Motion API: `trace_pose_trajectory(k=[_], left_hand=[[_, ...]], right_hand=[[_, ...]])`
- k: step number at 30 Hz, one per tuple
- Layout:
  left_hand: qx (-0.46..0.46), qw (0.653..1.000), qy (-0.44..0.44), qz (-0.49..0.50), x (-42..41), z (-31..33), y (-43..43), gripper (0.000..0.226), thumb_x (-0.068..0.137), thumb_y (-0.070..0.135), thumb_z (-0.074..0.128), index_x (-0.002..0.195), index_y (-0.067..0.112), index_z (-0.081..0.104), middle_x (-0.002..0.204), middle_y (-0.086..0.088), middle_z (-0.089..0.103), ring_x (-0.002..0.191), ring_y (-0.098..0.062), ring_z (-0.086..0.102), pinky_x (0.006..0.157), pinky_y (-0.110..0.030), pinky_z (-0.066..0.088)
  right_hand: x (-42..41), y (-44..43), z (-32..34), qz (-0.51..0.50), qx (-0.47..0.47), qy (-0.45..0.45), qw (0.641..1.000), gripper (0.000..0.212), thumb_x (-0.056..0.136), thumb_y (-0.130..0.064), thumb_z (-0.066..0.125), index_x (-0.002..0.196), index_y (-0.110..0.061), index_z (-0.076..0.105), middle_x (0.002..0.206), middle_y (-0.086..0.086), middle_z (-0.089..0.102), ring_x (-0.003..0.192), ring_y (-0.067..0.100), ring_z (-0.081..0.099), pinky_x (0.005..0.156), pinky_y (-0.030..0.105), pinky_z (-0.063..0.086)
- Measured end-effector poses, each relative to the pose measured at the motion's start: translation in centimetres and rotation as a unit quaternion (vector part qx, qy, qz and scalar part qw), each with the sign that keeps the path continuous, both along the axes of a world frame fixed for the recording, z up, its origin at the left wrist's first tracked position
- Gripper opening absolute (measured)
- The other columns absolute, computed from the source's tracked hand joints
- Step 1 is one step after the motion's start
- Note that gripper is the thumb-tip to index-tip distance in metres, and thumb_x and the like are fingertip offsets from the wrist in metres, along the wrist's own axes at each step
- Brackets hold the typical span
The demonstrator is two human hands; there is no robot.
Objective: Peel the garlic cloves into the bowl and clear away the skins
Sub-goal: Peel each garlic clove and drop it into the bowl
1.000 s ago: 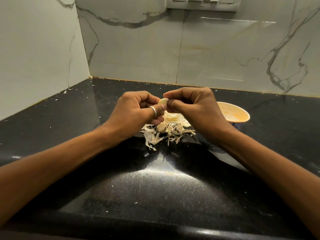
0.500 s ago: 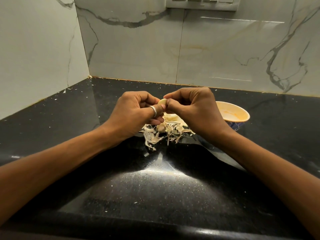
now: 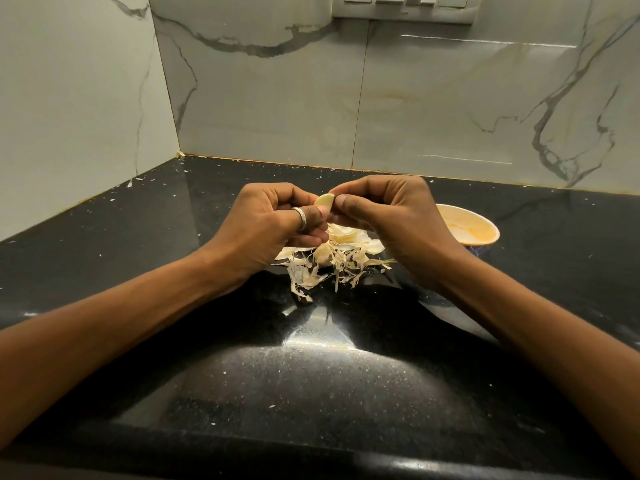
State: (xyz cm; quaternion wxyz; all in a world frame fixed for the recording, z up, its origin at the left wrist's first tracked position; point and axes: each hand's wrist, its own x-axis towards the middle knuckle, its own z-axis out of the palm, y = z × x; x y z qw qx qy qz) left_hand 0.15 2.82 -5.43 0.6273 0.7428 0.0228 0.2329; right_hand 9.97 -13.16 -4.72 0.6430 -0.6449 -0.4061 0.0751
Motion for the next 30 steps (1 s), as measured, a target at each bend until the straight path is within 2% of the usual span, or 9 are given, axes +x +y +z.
trace_pose_trajectory(k=[5,10,14,22,27,30], left_hand=[[0.041,0.999,-0.013,0.01,0.01,-0.21,0.04,0.014,0.09,0.002,0.07,0.101,-0.005,0.069,0.08,-0.017,0.074,0.069,-0.019,0.074,0.063,-0.022,0.058],[0.077,0.996,-0.031,0.021,0.11,-0.46,0.1,0.012,0.088,0.003,0.072,0.099,0.0,0.071,0.081,-0.014,0.074,0.07,-0.021,0.074,0.065,-0.025,0.059],[0.085,0.996,-0.034,0.021,0.11,-0.5,0.2,0.012,0.088,0.004,0.072,0.1,0.001,0.072,0.082,-0.013,0.075,0.072,-0.023,0.075,0.066,-0.027,0.061],[0.079,0.996,-0.044,0.019,0.03,-0.45,0.11,0.011,0.089,0.002,0.071,0.1,-0.001,0.071,0.08,-0.013,0.075,0.069,-0.02,0.073,0.064,-0.023,0.059],[0.074,0.996,-0.047,0.008,0.11,-0.42,0.05,0.012,0.089,0.002,0.071,0.101,-0.001,0.071,0.079,-0.006,0.076,0.069,-0.02,0.073,0.065,-0.024,0.059],[0.071,0.996,-0.047,0.019,0.16,-0.47,0.14,0.012,0.089,0.002,0.071,0.101,-0.001,0.071,0.079,-0.01,0.075,0.068,-0.019,0.073,0.064,-0.023,0.059]], right_hand=[[-0.16,0.21,0.0,-0.007,0.002,0.009,1.0,0.009,0.094,0.001,0.066,0.097,0.004,0.073,0.095,0.02,0.076,0.09,0.027,0.076,0.084,0.031,0.061],[-0.07,0.62,-0.25,0.033,0.044,0.142,0.988,0.007,0.09,0.007,0.064,0.089,0.005,0.071,0.09,0.02,0.074,0.089,0.027,0.073,0.088,0.034,0.06],[0.03,0.7,-0.24,0.049,0.061,0.191,0.978,0.009,0.089,0.01,0.063,0.086,0.006,0.07,0.09,0.02,0.074,0.087,0.024,0.073,0.083,0.029,0.06],[0.06,0.68,-0.41,0.052,0.065,0.187,0.979,0.012,0.088,0.013,0.062,0.091,0.006,0.072,0.09,0.02,0.075,0.087,0.026,0.075,0.086,0.029,0.06],[0.07,0.6,-0.45,0.033,0.061,0.159,0.985,0.016,0.088,0.017,0.059,0.096,0.009,0.07,0.092,0.022,0.074,0.086,0.024,0.074,0.088,0.032,0.06],[0.02,0.69,-0.44,0.037,0.059,0.152,0.986,0.016,0.088,0.016,0.06,0.097,0.009,0.071,0.094,0.023,0.075,0.09,0.027,0.074,0.09,0.033,0.06]])
